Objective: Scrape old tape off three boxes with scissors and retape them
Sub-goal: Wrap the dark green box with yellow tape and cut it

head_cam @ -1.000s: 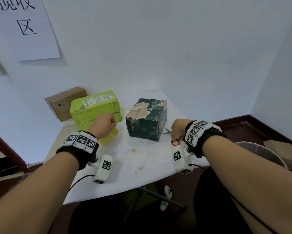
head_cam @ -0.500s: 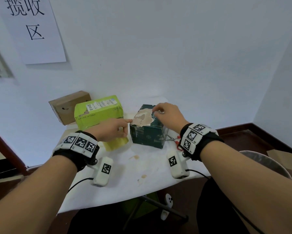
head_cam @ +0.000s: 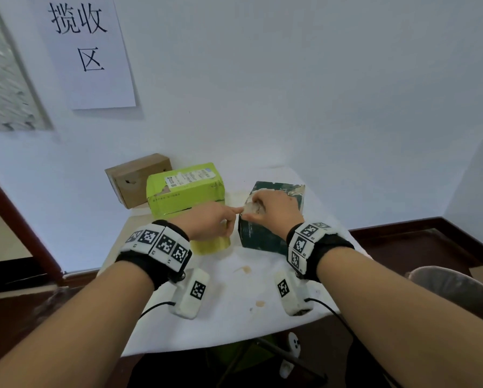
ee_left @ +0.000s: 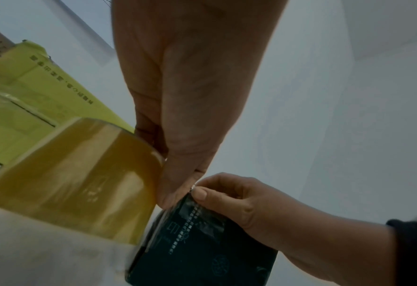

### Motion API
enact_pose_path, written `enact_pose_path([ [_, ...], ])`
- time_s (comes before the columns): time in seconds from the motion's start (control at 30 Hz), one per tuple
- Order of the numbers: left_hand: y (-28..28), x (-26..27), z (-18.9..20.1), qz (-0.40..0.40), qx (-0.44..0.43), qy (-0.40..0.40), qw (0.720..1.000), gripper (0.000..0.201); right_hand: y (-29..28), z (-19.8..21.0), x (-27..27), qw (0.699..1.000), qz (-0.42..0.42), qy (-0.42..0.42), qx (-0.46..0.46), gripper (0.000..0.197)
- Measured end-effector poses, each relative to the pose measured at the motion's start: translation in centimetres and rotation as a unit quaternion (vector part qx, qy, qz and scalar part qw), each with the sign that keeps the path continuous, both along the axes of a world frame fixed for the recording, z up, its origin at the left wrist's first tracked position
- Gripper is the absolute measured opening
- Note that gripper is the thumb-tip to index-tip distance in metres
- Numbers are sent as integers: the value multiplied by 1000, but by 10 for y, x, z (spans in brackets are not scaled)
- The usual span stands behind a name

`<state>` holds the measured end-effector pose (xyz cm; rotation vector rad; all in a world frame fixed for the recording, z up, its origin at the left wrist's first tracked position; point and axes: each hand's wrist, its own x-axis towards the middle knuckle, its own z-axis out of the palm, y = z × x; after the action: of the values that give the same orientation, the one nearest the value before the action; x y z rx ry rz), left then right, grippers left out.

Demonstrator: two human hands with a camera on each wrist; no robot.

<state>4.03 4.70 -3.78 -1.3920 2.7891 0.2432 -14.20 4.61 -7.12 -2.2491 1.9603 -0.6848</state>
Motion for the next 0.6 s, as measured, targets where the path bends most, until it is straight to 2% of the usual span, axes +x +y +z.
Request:
enact_pose_path([
  [0.13, -1, 1, -1, -1, 8, 9, 1000, 16, 1, -5, 1, 1000, -9, 18, 10, 53],
  [0.3, -2, 3, -2, 0, 1, -4, 1000, 14, 5, -5, 1, 997, -2, 77, -2, 51],
  [0.4, -2, 3, -1, 1, -4, -16, 1000, 14, 6, -5, 2, 997, -1, 83, -6, 52],
  [0.6, -2, 1, 0, -3, -5, -20, 1000, 16, 11, -10, 0, 985, 11, 174, 20, 80],
])
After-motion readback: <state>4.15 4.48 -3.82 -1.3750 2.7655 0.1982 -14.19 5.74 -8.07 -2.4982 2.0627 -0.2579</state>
